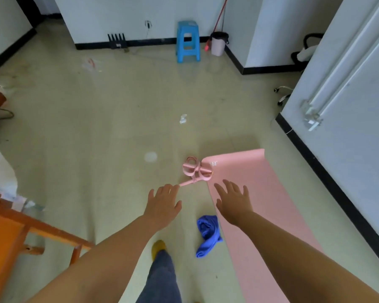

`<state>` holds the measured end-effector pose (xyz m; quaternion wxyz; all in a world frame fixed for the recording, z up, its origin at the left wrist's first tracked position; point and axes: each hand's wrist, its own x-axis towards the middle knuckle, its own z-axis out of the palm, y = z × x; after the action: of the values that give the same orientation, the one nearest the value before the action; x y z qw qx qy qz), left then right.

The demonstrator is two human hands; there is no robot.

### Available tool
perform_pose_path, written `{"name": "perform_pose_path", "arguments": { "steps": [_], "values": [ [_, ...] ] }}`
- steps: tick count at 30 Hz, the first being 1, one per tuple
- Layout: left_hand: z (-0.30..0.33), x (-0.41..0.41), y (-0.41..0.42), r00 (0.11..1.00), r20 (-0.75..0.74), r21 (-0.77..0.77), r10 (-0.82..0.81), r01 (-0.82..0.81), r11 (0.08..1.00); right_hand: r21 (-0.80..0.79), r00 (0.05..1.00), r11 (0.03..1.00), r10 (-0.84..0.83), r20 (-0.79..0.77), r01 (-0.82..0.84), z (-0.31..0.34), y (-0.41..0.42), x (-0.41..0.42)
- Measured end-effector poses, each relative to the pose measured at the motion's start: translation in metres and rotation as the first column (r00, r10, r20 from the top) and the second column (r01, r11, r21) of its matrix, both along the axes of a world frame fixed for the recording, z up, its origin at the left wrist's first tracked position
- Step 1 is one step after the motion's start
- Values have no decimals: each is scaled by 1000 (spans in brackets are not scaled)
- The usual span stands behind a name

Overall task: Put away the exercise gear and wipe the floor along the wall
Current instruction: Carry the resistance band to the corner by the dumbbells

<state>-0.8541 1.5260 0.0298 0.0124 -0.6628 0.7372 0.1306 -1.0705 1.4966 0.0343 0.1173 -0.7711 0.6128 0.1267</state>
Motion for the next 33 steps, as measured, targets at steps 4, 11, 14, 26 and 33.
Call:
{"name": "perform_pose_path", "arguments": {
  "steps": [4, 11, 14, 26, 33],
  "values": [
    [-16, 17, -95, 991, 77, 48, -110, 107, 993, 12, 997, 996, -83, 8, 83, -22, -82, 8],
    [-44, 57, -293, 973, 90, 169, -211, 193, 966, 135, 920, 920, -382, 85, 369, -57, -223, 37],
    [-52, 66, -359, 962, 92, 234, -257, 230, 945, 190, 890, 886, -446, 92, 424, -66, -269, 48],
    [-293, 40, -479, 992, -79, 591, -98, 126, 797, 452, 895, 805, -446, 34, 384, -304, -439, 29],
    [-536, -4, -524, 999, -48, 538, 4, 22, 843, 441, 923, 833, -384, 25, 334, -537, -481, 5]
  ]
}}
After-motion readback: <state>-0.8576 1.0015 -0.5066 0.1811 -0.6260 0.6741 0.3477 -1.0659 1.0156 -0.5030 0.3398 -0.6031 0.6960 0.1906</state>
